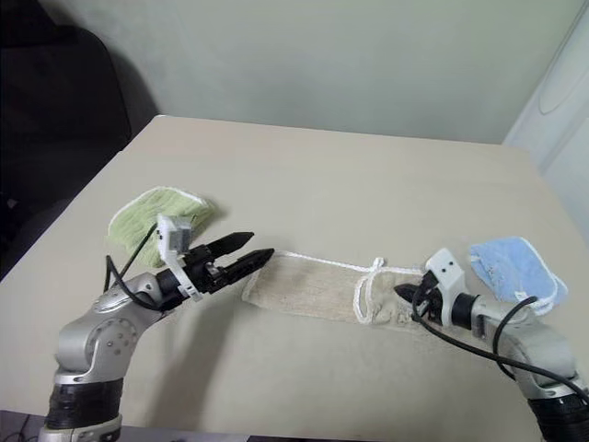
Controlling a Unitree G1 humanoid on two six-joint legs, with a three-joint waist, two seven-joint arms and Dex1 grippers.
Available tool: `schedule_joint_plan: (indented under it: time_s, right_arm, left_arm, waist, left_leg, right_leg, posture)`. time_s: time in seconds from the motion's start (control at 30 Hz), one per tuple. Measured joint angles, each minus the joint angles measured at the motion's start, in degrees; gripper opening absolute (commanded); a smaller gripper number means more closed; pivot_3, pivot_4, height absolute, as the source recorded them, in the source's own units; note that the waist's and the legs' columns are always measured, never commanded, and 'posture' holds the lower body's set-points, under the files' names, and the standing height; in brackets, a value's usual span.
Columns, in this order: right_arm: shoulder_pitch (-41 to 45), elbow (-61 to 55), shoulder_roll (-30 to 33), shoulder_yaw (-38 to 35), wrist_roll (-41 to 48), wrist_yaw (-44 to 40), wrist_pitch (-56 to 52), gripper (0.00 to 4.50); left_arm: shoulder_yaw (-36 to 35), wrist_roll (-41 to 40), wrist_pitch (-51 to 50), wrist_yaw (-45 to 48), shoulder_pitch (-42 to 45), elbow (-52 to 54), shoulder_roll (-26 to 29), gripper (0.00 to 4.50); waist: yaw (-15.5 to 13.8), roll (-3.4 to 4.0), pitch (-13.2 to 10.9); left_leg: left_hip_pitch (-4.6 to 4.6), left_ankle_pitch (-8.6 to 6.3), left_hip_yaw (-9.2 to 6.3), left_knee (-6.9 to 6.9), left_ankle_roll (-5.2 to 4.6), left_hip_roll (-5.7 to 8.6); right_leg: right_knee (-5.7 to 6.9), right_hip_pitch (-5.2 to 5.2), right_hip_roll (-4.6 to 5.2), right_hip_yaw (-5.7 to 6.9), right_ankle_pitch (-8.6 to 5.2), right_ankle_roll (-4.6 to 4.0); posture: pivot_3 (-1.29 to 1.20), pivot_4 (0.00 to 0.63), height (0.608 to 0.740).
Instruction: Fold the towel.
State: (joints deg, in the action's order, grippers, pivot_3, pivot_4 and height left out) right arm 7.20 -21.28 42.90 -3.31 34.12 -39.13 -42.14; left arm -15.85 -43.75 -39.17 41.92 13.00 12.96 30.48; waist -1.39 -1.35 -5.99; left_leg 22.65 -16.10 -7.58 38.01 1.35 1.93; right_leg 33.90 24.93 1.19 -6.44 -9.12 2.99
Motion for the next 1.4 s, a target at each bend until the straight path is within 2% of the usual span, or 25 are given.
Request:
schedule_joint_plan:
  time_s: [0.07,0.17,0.3,0.43,0.67,0.83,1.07,1.4]
  right_arm:
    - [1.82,-1.71,0.73,-3.96,2.8,-0.44,-0.91,0.02]
    - [5.27,-1.96,0.95,-8.01,5.35,-0.51,-1.88,0.58]
    - [8.52,-0.97,0.51,-9.05,6.82,-0.51,-2.41,1.94]
    - [10.59,1.88,-1.86,-8.17,5.32,-0.08,-1.13,3.28]
    - [11.23,3.88,-6.58,-4.91,2.16,0.54,1.6,3.28]
    - [11.45,5.32,-7.77,-4.69,0.65,1.35,3.08,3.28]
    - [12.22,7.17,-8.37,-4.64,-0.78,2.1,4.34,3.28]
    - [12.17,5.35,-9.01,-4.62,-1.47,3.17,4.43,3.28]
  left_arm:
    - [-3.39,-3.51,-2.59,-1.2,-0.82,0.44,0.92,4.5]
    - [-8.94,-11.06,-7.96,-4.16,-2.1,0.47,1.77,4.5]
    - [-14.89,-24.43,-15.83,-12.05,-6.04,0.47,1.09,4.5]
    - [-16.67,-37.64,-19.52,-23.72,-13.15,1.87,-1.17,4.5]
    - [-13.09,-56.3,-16.76,-44.62,-22.35,7.48,-3.11,4.5]
    - [-8.72,-62.44,-13.19,-52.92,-25.61,9.74,-2.64,4.5]
    - [-2.98,-65.99,-9.74,-61.34,-25.49,9.36,-2.04,4.5]
    - [0.49,-64.67,-7.95,-63.22,-17.85,4.07,-2.08,4.5]
  waist:
    - [0.12,-0.01,-0.01]
    - [0.26,-0.02,-0.02]
    - [0.43,0.05,-0.06]
    - [0.46,0.04,-0.1]
    - [0.29,0.19,-0.32]
    - [0.42,0.36,-0.42]
    - [0.52,0.53,-0.48]
    - [-0.11,0.67,-0.56]
  left_leg:
    - [-0.06,-0.01,0.0,-0.03,0.01,-0.01]
    - [-0.15,0.0,-0.01,-0.04,0.04,-0.01]
    - [-0.17,0.0,0.0,-0.06,0.05,-0.01]
    - [-0.22,-0.01,0.01,-0.07,0.05,-0.01]
    - [-0.45,0.02,0.0,-0.08,0.1,0.02]
    - [-0.65,-0.03,0.05,-0.07,0.15,0.02]
    - [-0.76,-0.09,0.07,-0.08,0.23,-0.02]
    - [-0.73,-0.03,-0.02,-0.02,0.2,-0.01]
  right_leg:
    - [0.0,-0.02,-0.03,-0.01,-0.05,-0.04]
    - [0.01,-0.05,-0.04,-0.02,-0.17,0.06]
    - [0.02,-0.05,-0.04,-0.03,-0.17,0.05]
    - [0.03,-0.08,-0.04,-0.01,-0.17,0.04]
    - [0.06,-0.25,-0.15,-0.01,-0.22,0.06]
    - [0.05,-0.37,-0.17,-0.02,-0.22,0.04]
    - [0.06,-0.46,-0.46,-0.01,0.06,-0.5]
    - [0.06,-0.54,-0.7,-0.05,-0.07,-0.69]
  posture:
    - [0.0,0.15,0.74]
    - [0.0,0.15,0.74]
    - [0.0,0.15,0.74]
    - [0.0,0.15,0.74]
    - [0.0,0.15,0.74]
    - [0.0,0.15,0.74]
    - [0.0,0.15,0.74]
    - [0.0,0.15,0.74]
